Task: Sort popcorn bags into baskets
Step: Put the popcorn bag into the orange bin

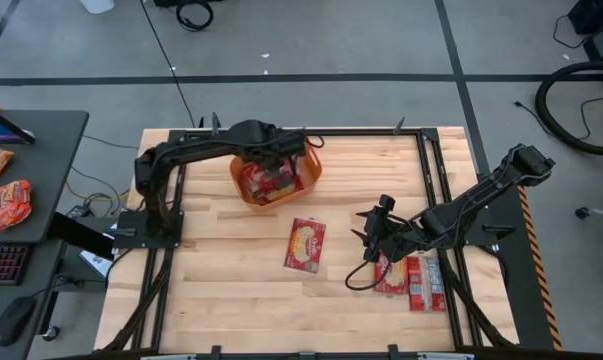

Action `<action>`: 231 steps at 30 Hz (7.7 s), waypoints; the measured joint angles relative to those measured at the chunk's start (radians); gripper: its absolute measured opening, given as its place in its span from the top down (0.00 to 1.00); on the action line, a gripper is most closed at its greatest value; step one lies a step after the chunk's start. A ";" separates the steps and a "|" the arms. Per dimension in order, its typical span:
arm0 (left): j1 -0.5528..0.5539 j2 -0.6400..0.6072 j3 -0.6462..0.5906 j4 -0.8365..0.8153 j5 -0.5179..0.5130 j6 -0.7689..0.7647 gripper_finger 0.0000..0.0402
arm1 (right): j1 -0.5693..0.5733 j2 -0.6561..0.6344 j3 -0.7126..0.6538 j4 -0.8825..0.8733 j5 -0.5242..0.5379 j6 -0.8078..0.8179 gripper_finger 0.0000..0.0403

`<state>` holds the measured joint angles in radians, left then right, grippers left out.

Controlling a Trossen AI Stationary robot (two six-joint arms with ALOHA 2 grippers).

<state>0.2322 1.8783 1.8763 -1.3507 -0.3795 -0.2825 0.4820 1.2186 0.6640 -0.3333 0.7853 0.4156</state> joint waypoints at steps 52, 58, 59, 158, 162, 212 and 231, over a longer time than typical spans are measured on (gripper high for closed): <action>-0.120 -0.030 -0.300 -0.209 -0.280 0.398 0.64 | 0.039 0.087 0.000 0.140 -0.020 0.000 0.43; -0.149 -0.097 -0.298 0.042 -0.094 0.391 0.64 | 0.037 0.087 0.000 0.153 -0.020 -0.022 0.43; -0.152 -0.102 -0.298 0.092 -0.069 0.377 0.64 | 0.036 0.087 0.000 0.163 -0.020 -0.029 0.43; -0.494 0.071 -0.696 0.876 -0.012 0.214 0.65 | -0.105 0.655 0.162 0.548 -0.261 -1.014 0.78; -0.502 0.060 -0.654 0.720 -0.007 0.204 0.65 | -0.105 0.655 0.162 0.543 -0.274 -1.002 0.94; -0.619 -0.109 -0.509 0.592 -0.195 0.106 0.95 | -0.138 0.420 0.461 0.013 -0.356 -0.424 0.95; -0.588 -0.314 -0.545 0.381 -0.470 0.224 0.94 | -0.009 0.211 0.394 -0.258 -0.154 -0.172 0.71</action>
<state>-0.3561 1.5639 1.3309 -0.9699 -0.8491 -0.0582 0.4729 1.4292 1.0578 -0.5915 0.6309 0.2434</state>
